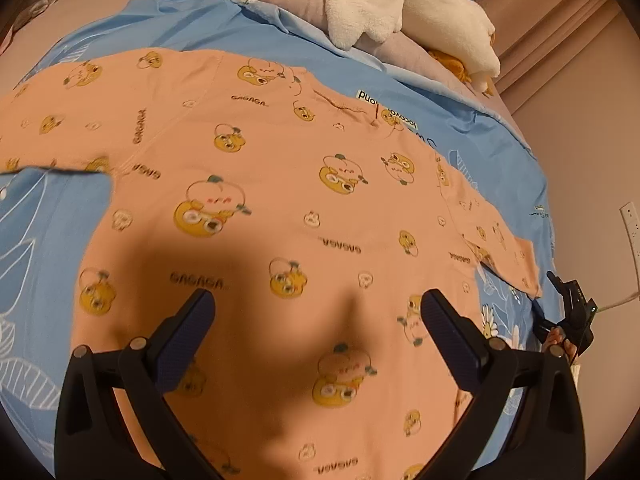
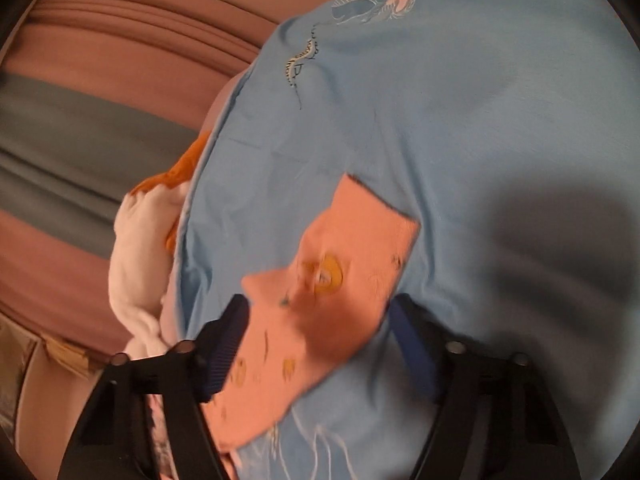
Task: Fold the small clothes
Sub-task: 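Grasp the cuff of one orange sleeve with the right tool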
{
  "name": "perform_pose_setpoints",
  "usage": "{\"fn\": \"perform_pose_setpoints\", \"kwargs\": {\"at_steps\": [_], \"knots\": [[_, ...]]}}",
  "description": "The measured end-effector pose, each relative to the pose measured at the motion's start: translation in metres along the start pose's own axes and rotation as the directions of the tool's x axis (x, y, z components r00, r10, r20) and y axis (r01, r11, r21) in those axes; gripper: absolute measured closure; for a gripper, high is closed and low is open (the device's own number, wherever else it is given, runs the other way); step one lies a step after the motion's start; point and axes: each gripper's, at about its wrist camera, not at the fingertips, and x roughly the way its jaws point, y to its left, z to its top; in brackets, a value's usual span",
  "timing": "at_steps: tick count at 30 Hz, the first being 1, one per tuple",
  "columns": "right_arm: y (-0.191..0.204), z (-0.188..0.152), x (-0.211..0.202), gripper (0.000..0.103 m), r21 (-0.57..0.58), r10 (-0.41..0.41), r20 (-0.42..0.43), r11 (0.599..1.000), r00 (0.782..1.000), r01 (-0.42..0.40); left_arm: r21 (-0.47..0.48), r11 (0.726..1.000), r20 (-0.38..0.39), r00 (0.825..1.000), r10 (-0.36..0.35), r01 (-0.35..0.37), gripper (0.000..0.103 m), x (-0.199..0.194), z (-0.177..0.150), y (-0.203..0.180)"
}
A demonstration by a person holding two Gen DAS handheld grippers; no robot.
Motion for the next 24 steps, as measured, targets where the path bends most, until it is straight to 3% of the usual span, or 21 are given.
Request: {"fn": "perform_pose_setpoints", "kwargs": {"at_steps": [2, 6, 8, 14, 18, 21, 24], "knots": [[-0.007, 0.010, 0.004, 0.047, 0.002, 0.010, 0.003, 1.000, 1.000, -0.010, 0.001, 1.000, 0.001, 1.000, 0.005, -0.005, 0.000, 0.003, 0.004, 0.000], [-0.025, 0.019, 0.006, 0.090, 0.019, -0.053, 0.011, 0.998, 0.999, 0.052, -0.018, 1.000, -0.001, 1.000, 0.012, -0.012, 0.000, 0.006, 0.009, 0.007], [-0.030, 0.023, 0.003, 0.093, 0.024, -0.044, 0.016, 0.999, 0.999, 0.043, -0.025, 1.000, -0.002, 1.000, 0.015, -0.015, 0.000, 0.004, 0.010, 0.011], [-0.023, 0.023, -0.002, 0.094, -0.005, -0.115, 0.039, 0.993, 0.993, 0.116, -0.014, 1.000, 0.009, 1.000, 0.024, -0.024, 0.000, -0.006, 0.009, 0.017], [0.002, 0.016, -0.009, 0.094, -0.107, -0.122, 0.102, 0.985, 0.987, 0.133, -0.008, 0.999, 0.026, 0.999, 0.031, -0.031, 0.000, -0.013, 0.010, 0.020], [0.056, -0.001, -0.018, 0.094, -0.288, -0.096, 0.142, 0.948, 0.985, 0.134, -0.023, 0.999, 0.040, 0.998, 0.041, -0.040, 0.000, -0.017, 0.012, 0.028], [0.134, -0.037, -0.025, 0.094, -0.540, -0.040, 0.147, 0.834, 0.988, 0.114, -0.059, 0.998, 0.043, 0.998, 0.036, -0.033, 0.000, -0.021, 0.015, 0.040]]}}
